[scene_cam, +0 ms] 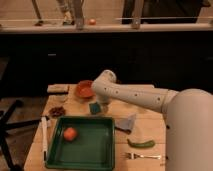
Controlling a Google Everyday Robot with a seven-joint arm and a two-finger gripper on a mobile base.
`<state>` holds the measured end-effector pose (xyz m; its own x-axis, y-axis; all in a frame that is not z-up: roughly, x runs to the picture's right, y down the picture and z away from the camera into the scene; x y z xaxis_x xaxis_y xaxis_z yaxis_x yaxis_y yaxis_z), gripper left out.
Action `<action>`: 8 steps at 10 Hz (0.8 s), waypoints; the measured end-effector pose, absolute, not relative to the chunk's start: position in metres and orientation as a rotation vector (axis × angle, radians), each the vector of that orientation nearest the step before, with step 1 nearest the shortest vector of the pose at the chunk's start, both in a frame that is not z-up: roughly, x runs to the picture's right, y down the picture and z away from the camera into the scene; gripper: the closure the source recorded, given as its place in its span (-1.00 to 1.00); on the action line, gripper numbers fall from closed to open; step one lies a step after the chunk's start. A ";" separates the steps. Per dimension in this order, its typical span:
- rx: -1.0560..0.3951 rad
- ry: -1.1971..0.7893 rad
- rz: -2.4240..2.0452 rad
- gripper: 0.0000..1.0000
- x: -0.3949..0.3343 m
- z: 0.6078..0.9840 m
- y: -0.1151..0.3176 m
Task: Wipe red bowl with sponge
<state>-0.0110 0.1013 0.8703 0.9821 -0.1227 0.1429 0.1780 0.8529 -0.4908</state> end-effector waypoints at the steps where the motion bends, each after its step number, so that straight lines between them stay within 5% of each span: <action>1: -0.521 -0.119 -0.155 0.62 -0.011 0.874 0.095; 8: -0.462 -0.196 -0.135 0.62 -0.027 0.874 0.059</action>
